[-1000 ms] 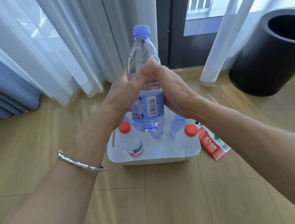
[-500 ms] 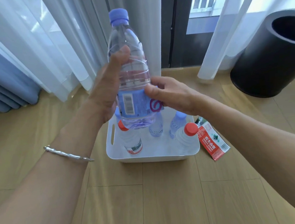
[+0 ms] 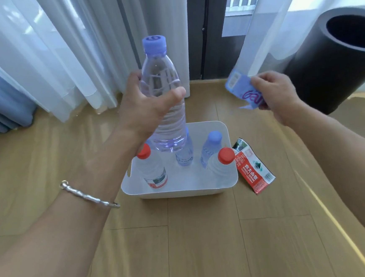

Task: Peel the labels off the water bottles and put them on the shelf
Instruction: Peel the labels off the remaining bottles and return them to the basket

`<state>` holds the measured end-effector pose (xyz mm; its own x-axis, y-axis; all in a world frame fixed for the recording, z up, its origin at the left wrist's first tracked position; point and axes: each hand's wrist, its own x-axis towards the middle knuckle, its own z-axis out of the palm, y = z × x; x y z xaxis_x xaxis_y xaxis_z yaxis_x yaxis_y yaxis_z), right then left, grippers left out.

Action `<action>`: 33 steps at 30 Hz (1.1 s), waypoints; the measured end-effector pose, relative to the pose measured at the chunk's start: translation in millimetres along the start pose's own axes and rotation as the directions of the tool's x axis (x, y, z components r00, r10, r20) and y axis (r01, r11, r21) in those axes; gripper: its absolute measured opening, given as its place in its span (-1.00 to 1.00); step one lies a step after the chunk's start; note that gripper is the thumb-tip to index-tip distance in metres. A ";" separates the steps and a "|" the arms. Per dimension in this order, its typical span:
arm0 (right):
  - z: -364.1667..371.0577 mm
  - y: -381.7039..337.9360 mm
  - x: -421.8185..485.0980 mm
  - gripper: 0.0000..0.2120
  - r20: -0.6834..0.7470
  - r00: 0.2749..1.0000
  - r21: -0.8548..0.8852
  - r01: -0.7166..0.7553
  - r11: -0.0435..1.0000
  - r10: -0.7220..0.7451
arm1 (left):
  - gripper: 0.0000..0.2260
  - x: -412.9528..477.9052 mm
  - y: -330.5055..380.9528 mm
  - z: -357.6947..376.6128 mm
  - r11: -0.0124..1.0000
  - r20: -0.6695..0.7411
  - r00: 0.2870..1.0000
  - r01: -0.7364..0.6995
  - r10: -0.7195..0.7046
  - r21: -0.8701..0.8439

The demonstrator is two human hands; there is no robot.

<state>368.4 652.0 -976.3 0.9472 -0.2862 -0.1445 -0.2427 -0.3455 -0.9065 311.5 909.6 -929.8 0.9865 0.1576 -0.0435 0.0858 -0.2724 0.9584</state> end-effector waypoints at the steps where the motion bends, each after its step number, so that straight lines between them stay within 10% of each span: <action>1: -6.7 13.2 2.1 -0.88 -0.055 0.996 0.002 -0.073 0.997 0.073 | -0.42 -0.2 -2.6 2.7 0.999 0.020 1.000 -0.013 0.012 0.043; 10: -28.1 100.3 -9.9 -0.84 0.007 0.884 -0.213 -0.456 0.864 0.468 | -0.45 -20.2 -33.9 36.9 0.969 0.046 0.998 0.037 -0.050 0.244; 17: -9.2 124.1 -15.3 -0.87 0.170 0.858 -0.578 -0.312 0.754 0.485 | -0.46 -35.3 -56.3 55.2 0.903 0.133 0.974 0.115 -0.184 0.413; 26: 11.1 124.9 -20.5 -0.73 0.283 0.852 -0.414 -0.306 0.858 0.440 | -0.41 -46.8 -79.9 61.4 0.869 0.156 0.952 0.163 -0.263 0.466; 33: 9.0 122.1 -23.8 -0.61 0.295 0.766 -0.584 -0.328 0.742 0.571 | -0.64 -31.7 -63.0 59.7 0.924 0.144 0.984 0.043 -0.105 0.380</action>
<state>318.1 624.7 -1087.2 0.6492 -0.1531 -0.7451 -0.6133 -0.6847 -0.3937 283.1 865.1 -1005.6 0.9817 0.0469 -0.1844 0.1748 -0.6053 0.7765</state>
